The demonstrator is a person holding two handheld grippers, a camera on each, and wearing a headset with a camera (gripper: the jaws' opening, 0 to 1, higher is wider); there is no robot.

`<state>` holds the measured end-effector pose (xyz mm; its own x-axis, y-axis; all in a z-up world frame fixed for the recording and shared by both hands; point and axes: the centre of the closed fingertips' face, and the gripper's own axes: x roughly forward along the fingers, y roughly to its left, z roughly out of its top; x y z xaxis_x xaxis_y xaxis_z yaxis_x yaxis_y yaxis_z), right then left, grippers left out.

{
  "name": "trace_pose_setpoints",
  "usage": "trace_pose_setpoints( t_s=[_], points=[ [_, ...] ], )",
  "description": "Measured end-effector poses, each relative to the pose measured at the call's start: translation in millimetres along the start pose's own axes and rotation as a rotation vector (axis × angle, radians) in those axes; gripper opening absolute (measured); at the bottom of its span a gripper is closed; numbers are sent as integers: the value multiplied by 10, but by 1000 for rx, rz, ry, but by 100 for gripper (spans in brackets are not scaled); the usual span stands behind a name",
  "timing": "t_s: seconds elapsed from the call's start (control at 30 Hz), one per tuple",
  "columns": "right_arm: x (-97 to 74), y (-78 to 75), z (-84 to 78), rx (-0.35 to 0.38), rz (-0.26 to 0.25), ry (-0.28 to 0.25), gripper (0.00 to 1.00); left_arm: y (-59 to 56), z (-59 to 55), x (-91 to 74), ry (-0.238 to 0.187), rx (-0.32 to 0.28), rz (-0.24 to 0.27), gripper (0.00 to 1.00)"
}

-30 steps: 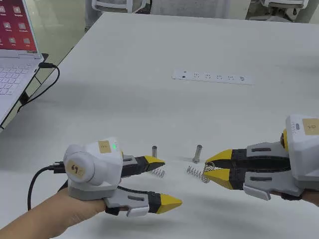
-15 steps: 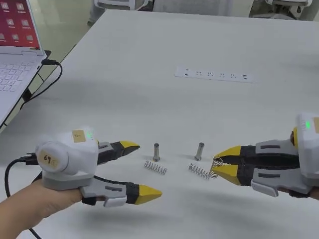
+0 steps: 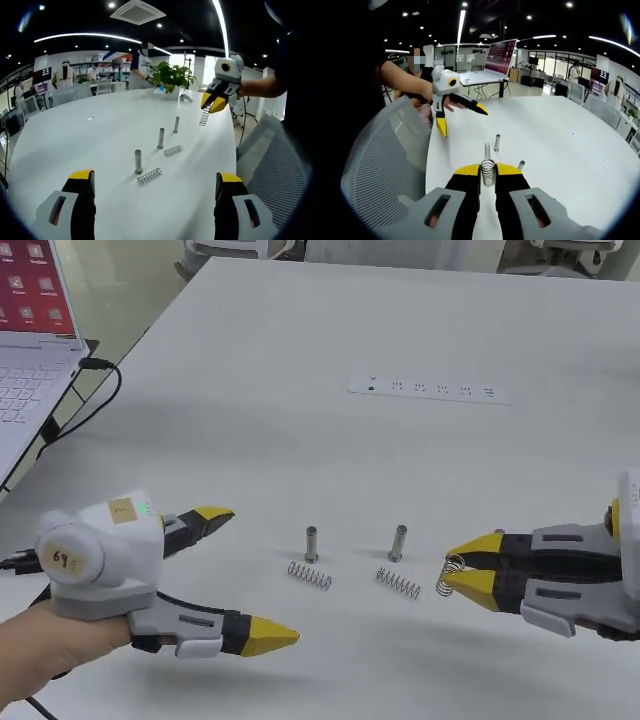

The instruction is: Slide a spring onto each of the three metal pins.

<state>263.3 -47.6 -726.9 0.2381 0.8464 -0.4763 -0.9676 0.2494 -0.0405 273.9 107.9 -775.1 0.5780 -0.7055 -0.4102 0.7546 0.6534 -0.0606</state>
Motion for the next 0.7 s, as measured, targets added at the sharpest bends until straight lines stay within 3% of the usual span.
trace_pose_setpoints(
  t_s=[0.43,0.7],
  points=[
    [-117,-120,-86,28,-70,1,8,63,36,-42,-31,-17,18,98],
    [-270,-307,-215,49,-137,21,8,91,15,-66,-27,-24,32,98]
  ],
)
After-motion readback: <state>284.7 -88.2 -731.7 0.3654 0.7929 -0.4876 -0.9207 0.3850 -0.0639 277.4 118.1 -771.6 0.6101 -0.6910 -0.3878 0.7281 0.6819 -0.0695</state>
